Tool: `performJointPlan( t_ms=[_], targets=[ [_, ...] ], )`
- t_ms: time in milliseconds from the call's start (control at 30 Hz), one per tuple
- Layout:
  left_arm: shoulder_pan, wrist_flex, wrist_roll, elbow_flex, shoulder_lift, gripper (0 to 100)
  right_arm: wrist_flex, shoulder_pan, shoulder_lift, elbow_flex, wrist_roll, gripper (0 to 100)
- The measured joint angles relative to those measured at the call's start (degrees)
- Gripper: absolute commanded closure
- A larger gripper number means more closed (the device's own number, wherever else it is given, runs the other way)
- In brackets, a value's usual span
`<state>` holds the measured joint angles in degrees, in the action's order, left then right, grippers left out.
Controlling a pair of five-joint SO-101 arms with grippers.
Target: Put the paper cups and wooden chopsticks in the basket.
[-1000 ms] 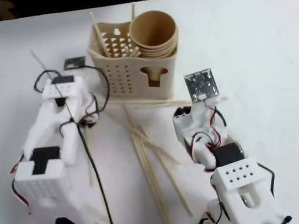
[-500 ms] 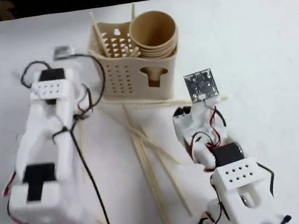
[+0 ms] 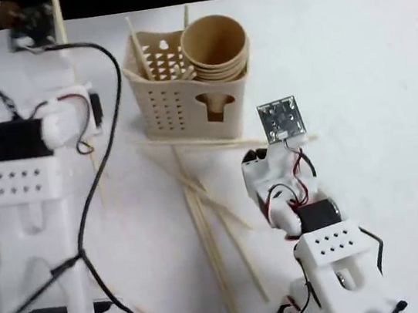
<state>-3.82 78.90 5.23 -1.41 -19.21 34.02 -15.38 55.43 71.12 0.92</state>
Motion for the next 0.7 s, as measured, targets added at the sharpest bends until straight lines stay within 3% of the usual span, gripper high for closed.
performJointPlan(
  t_ms=[267,467,700],
  targets=[
    [3.3,-12.7,0.0,-11.4,-1.0,98,0.0,0.0,0.0,0.0,0.0,96.0],
    [9.2,-28.5,0.0,-12.0,-1.0,98,0.0,0.0,0.0,0.0,0.0,96.1],
    [15.0,-40.7,0.2,-8.5,-0.7,98,0.0,0.0,0.0,0.0,0.0,96.1]
  ],
)
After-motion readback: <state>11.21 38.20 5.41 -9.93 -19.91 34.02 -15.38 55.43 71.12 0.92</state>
